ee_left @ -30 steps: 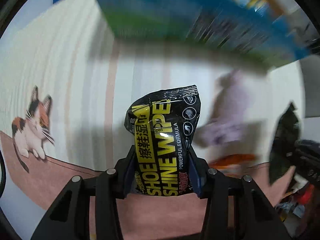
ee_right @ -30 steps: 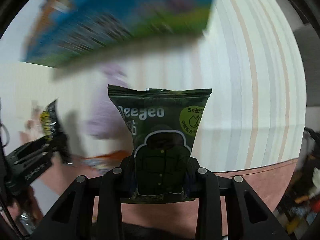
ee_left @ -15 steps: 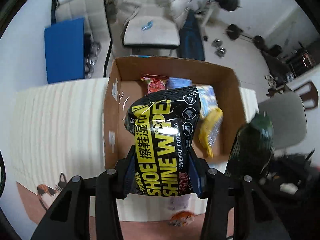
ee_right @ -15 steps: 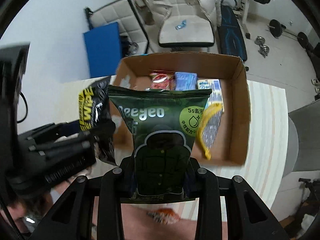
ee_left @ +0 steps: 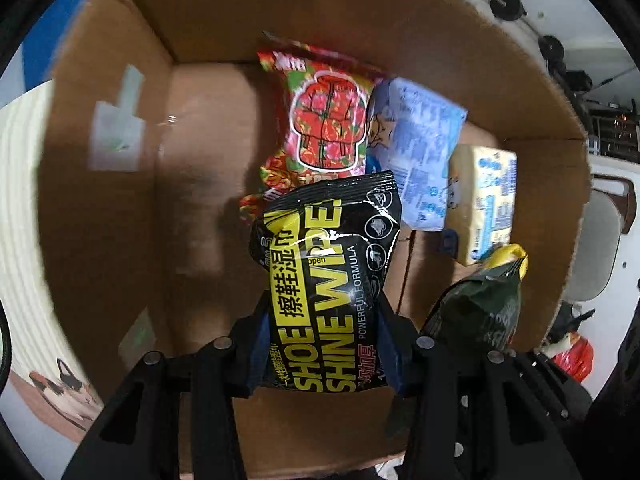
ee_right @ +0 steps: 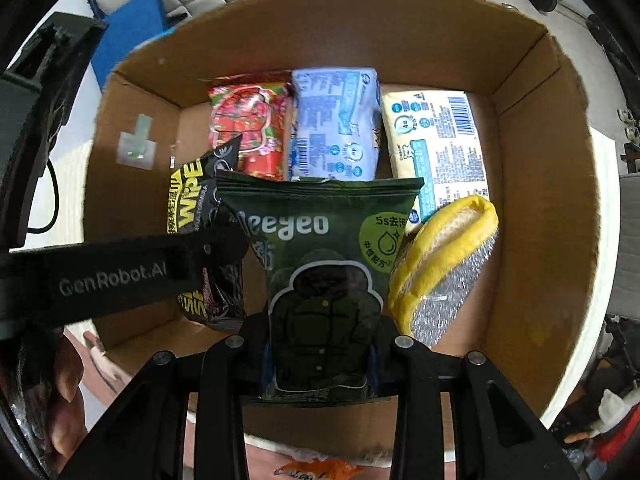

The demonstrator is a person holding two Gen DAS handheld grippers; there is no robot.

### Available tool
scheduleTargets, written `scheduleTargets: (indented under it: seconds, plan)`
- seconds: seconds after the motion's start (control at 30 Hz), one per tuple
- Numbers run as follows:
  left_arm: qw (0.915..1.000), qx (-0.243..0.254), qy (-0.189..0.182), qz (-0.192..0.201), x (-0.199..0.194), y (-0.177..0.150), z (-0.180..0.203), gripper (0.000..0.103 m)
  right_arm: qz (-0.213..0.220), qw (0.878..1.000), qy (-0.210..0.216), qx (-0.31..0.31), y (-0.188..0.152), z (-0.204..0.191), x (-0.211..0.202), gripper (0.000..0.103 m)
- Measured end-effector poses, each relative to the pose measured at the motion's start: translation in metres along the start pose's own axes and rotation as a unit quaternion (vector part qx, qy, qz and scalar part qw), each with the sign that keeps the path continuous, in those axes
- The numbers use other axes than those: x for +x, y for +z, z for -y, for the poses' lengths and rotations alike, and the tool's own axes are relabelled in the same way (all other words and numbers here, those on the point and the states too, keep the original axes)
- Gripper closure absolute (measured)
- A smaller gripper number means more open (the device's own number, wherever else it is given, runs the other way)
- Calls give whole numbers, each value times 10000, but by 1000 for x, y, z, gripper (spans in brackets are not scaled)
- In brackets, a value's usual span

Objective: Organize soft objects
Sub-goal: 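Carry both wipe packs into the box and open both grippers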

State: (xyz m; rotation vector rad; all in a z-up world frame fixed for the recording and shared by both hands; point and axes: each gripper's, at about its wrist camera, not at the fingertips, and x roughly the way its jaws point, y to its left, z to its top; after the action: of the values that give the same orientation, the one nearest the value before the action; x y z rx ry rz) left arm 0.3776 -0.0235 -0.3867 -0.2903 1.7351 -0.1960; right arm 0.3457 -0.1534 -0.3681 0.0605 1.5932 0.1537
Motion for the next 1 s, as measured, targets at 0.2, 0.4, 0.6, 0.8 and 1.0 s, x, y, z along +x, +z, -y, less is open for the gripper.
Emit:
scheduleTargets:
  seconds: [0.2, 0.4, 0.6, 0.8, 1.0]
  plan:
    - [9996, -1, -133, -231, 19, 10, 1, 59, -136, 9998, -138, -36, 4, -1, 11, 67]
    - [9989, 110, -180, -429, 37, 13, 4, 57, -275, 9993, -234, -26, 8, -2, 23, 66]
    - [9976, 186, -10, -670, 44, 0, 6, 36, -237, 9988, -411, -87, 6, -2, 15, 34]
    - [9986, 342, 336, -201, 18, -12, 13, 9, -140, 9988, -458, -45, 3, -6, -6, 12]
    - [9955, 427, 732, 416, -10, -48, 16, 6, 51, 9988, -478, -42, -17, -3, -24, 0]
